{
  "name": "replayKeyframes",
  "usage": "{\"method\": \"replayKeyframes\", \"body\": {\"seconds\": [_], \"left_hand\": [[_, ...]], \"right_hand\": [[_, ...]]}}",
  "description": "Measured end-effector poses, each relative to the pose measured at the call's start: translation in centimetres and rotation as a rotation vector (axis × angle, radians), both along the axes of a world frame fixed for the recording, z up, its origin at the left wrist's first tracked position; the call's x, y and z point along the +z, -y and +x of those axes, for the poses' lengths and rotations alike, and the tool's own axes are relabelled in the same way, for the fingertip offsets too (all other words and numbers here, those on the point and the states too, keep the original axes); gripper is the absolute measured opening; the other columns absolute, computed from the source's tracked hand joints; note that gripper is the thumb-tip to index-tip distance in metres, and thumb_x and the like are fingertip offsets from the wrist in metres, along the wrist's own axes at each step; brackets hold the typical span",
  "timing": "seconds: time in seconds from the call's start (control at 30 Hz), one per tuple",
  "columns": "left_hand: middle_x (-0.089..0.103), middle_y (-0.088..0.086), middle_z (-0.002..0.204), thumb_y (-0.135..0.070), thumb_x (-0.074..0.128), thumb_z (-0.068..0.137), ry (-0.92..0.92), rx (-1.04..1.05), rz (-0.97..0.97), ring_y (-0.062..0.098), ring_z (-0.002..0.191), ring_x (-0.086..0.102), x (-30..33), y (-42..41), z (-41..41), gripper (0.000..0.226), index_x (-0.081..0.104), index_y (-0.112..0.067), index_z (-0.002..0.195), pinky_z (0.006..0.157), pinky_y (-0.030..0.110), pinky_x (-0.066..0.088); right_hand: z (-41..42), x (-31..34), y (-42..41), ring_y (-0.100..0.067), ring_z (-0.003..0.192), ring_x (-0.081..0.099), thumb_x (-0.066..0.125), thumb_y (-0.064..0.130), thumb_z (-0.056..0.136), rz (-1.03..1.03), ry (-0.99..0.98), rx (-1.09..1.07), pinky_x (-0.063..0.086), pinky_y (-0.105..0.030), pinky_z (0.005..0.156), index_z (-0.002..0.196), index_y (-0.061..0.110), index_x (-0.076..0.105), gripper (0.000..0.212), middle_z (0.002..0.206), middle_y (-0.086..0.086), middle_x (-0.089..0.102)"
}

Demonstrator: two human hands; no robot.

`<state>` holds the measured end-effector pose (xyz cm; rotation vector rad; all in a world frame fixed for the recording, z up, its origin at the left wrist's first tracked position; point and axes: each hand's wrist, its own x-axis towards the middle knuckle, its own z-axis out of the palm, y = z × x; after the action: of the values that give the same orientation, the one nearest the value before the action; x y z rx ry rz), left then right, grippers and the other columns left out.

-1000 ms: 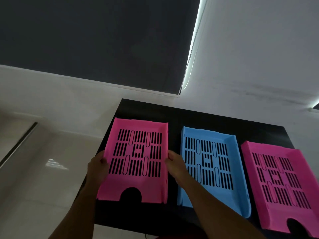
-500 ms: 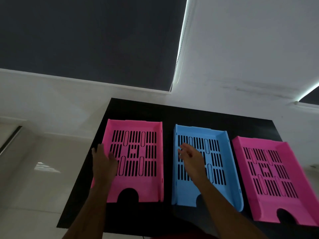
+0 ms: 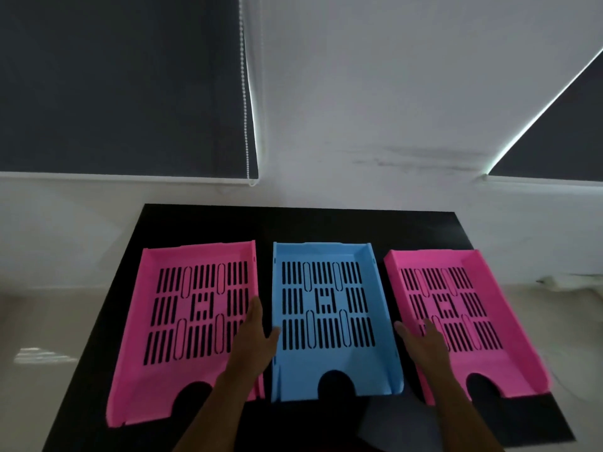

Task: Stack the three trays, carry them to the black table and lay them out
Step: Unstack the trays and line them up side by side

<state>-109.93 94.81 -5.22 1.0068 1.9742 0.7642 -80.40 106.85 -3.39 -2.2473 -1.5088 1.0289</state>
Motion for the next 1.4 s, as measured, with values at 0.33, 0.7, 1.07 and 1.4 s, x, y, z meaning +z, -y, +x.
{"method": "replayKeyframes", "body": {"seconds": [0.33,0.7,1.07,1.4], "left_hand": [[0.060,0.038,0.117,-0.002,0.047,0.100,-0.003,0.096,-0.008,-0.002,0.047,0.058,1.4,-1.4,2.9,0.065,0.016,-0.012,0.157,0.050,0.015,0.052],[0.067,0.016,0.081,-0.003,0.049,0.100,-0.032,0.150,-0.052,-0.001,0.040,0.052,1.1,-2.1,3.7,0.063,0.021,-0.011,0.156,0.044,0.015,0.047],[0.054,0.003,0.063,-0.003,0.048,0.100,-0.022,0.137,-0.050,0.002,0.037,0.030,0.3,-2.5,3.3,0.066,0.017,-0.017,0.156,0.036,0.015,0.033],[0.050,-0.001,0.060,-0.003,0.047,0.100,-0.004,0.098,-0.016,0.002,0.034,0.029,0.0,-6.1,1.5,0.067,0.015,-0.019,0.156,0.036,0.014,0.033]], "right_hand": [[-1.1,-0.7,-1.0,-0.035,0.140,0.047,0.053,0.037,0.101,0.025,-0.222,0.259,0.037,-0.052,0.113,0.160,0.013,0.018,0.073,0.157,-0.013,0.042],[0.6,-4.0,-2.8,0.001,0.058,0.049,0.046,0.017,0.103,-0.041,-0.262,0.426,0.047,-0.014,0.055,0.160,0.024,0.013,0.067,0.105,-0.019,0.064],[-0.6,-2.6,-3.2,-0.012,0.095,0.048,0.044,0.007,0.103,-0.020,-0.220,0.444,0.044,-0.034,0.091,0.161,0.019,0.002,0.072,0.141,-0.024,0.040],[-2.2,-3.4,-6.7,-0.024,0.107,0.053,0.043,0.004,0.103,-0.001,-0.202,0.424,0.046,-0.042,0.094,0.161,0.017,0.005,0.071,0.146,-0.026,0.038]]}}
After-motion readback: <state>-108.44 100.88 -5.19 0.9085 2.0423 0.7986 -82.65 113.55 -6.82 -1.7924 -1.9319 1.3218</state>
